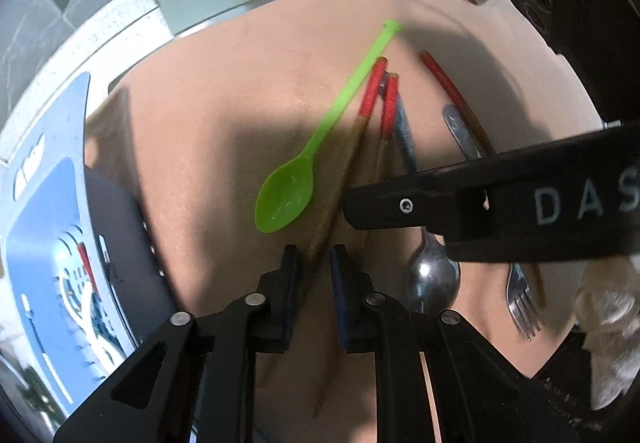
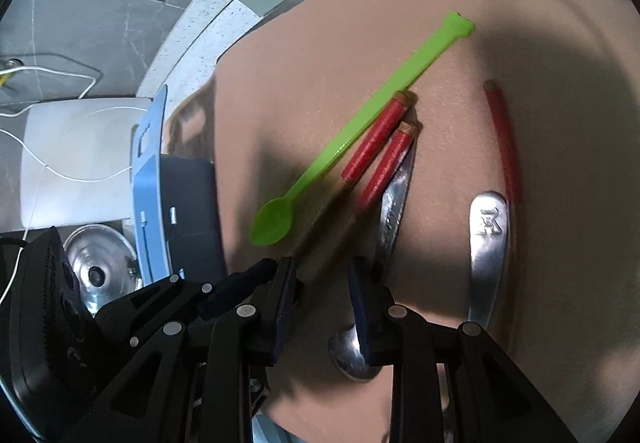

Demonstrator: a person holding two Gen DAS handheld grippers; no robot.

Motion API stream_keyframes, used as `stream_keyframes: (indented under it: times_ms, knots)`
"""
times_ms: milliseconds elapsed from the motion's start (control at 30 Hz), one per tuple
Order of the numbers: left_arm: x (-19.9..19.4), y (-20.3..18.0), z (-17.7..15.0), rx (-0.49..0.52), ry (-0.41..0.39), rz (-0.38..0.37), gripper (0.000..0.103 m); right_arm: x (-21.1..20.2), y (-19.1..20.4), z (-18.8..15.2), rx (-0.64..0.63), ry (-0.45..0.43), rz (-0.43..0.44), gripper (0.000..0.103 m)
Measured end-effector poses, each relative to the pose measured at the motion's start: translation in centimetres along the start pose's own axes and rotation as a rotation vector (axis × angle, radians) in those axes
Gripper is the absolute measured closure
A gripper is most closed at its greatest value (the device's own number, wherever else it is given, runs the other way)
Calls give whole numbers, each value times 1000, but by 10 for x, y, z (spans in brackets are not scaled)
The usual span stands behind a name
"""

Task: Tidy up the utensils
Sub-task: 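Close the left gripper on one red-tipped chopstick while the right gripper grasps the other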

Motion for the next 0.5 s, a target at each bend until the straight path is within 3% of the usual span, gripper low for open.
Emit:
stream_keyframes:
  times_ms: [233,500]
  knots:
    - [4,9,-4,-51,2,-56,93,4,4,7,-64,-34,-111,88]
    - [1,9,-12,-74,4,-70,95,-3,-1,7,-99,-38,-119,94]
Point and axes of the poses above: each gripper's, at about its wrist camera, not at the fingertips, and x roughly the way its jaws point, y to its left, z to its top, the point moved 8 cm from there along x, roughly the way its jaws point, and after that the axes turned 14 degrees about z, right-handed, at the moved point
